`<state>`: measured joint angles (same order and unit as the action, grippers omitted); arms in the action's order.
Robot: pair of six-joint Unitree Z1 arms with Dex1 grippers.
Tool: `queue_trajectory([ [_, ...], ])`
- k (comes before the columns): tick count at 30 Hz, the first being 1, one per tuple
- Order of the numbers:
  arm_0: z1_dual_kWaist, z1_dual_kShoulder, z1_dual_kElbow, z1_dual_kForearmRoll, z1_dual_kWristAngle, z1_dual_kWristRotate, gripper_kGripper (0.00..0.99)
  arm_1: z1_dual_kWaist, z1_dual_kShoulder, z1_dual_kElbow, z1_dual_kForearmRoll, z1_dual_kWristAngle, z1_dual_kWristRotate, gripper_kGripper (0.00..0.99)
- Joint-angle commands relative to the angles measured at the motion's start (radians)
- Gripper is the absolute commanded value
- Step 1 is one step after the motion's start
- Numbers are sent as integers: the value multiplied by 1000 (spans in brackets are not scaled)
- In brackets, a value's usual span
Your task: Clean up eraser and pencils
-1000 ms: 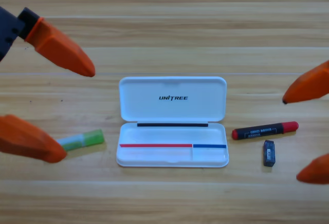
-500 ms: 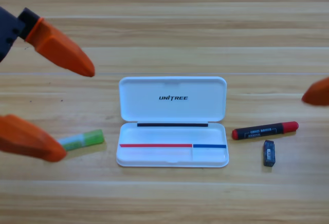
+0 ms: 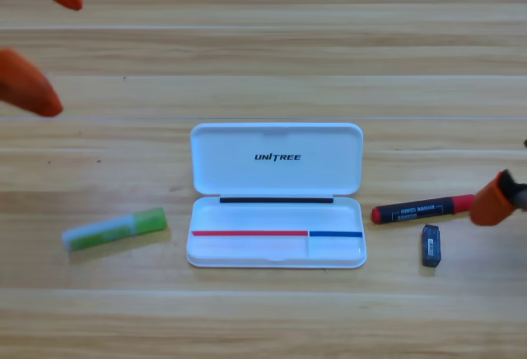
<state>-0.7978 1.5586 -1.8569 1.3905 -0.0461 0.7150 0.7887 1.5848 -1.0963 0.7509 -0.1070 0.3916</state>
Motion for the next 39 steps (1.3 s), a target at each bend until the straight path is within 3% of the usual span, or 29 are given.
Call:
queue_trajectory([
  [1,157,152,19,19,9,46,928,-43,129,26,4,-19,124,989],
  [11,265,285,61,5,80,34,925,-46,254,3,-79,21,343,953],
  [16,272,319,150,-65,104,14,925,-43,316,-42,-87,38,382,946],
  [23,272,343,274,-151,77,1,922,-43,396,-102,-87,44,406,922],
  [39,272,363,375,-235,32,-16,923,-43,489,-145,-96,81,418,808],
])
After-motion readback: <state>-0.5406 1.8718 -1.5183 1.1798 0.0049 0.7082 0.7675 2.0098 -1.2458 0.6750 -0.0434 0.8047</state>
